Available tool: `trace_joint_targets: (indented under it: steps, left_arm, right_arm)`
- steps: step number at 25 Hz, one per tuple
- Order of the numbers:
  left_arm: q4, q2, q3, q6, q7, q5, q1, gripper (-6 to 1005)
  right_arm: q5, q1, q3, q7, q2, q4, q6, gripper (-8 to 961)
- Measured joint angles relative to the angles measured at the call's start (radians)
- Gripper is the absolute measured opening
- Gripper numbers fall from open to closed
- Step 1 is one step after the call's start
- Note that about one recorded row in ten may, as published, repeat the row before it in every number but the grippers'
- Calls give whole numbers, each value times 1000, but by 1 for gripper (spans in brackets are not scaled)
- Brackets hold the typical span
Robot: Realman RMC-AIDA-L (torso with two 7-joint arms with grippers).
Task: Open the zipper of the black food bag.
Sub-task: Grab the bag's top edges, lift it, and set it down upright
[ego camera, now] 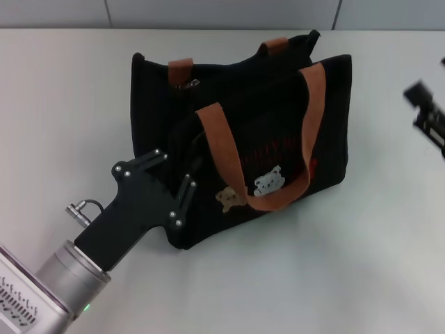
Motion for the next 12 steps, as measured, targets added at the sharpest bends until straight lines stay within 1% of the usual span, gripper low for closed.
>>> trace_joint_targets:
  steps: [3,4,5,9,11,12]
  left_arm:
    - [3,0,-1,27,73,4,-6,230]
    - [5,0,-1,42,95,5,-11,223]
    - [11,1,-1,57,110,5,-20,210]
    - [43,2,-1,94,119,5,-60,169]
    - [51,1,-1,104,123,5,-80,154]
    - [51,1,-1,104,123,5,-80,147]
  right_arm:
    - [18,47,3,7,0,23,36,825]
    - [18,87,-1,34,-1,27,78,825]
    - [18,87,-1,34,-1,27,78,825]
    - [7,175,-10,105,-2,28,212,825]
    - [6,205,-19,110,0,36,251,825]
    - [5,218,-26,111,1,41,263,825]
